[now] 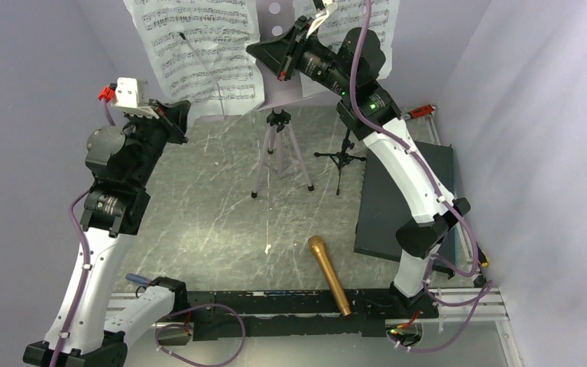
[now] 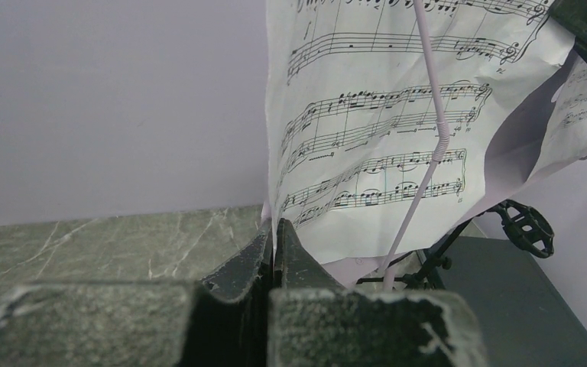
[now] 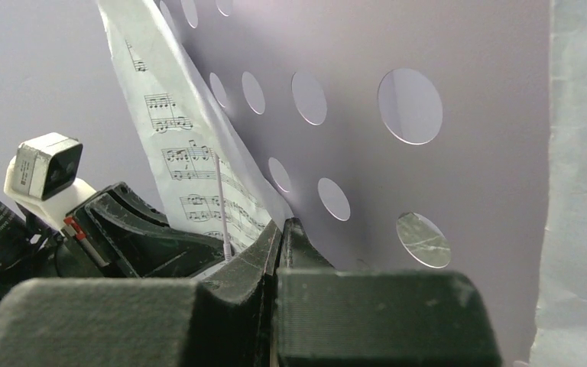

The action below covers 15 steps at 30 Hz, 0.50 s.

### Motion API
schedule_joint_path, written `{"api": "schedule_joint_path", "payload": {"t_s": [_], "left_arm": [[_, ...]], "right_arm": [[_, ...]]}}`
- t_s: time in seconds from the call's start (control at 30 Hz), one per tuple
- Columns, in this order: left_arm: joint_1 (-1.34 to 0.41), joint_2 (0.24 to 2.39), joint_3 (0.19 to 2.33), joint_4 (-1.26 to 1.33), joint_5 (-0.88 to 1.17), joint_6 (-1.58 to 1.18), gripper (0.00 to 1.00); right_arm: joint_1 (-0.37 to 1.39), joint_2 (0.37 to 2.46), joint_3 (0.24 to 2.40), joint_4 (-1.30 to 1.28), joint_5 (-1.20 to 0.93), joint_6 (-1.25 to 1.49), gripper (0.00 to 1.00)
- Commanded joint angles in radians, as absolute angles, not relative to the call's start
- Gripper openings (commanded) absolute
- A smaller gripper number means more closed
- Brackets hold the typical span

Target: Set up the instrument practice props

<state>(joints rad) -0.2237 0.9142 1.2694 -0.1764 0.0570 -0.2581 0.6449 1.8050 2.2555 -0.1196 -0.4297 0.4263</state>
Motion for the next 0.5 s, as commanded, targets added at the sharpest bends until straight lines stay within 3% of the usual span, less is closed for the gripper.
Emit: {"api": "schedule_joint_path", "payload": {"t_s": [0.0, 0.27, 0.37, 0.47], "left_arm": [[-0.222, 0.898, 1.251, -0.136, 0.035, -0.280, 0.03], [-0.221, 0.893, 1.241, -0.119, 0.028, -0.291, 0.03], [-0.222, 0.891, 1.239, -0.122, 0.030, -0.292, 0.10], [-0.221, 0.886, 1.235, -0.120, 0.030, -0.295, 0.25]], "right_arm": [[0.644, 1.798, 2.308, -0.052, -0.442, 0.450, 0.01], [0.645, 1.784, 2.280, -0.013, -0.448, 0.475, 0.19], [0.645, 1.756, 2.232, -0.003, -0.445, 0.475, 0.28], [0.643, 1.724, 2.192, 0.027, -0.431, 0.471, 0.35]]}}
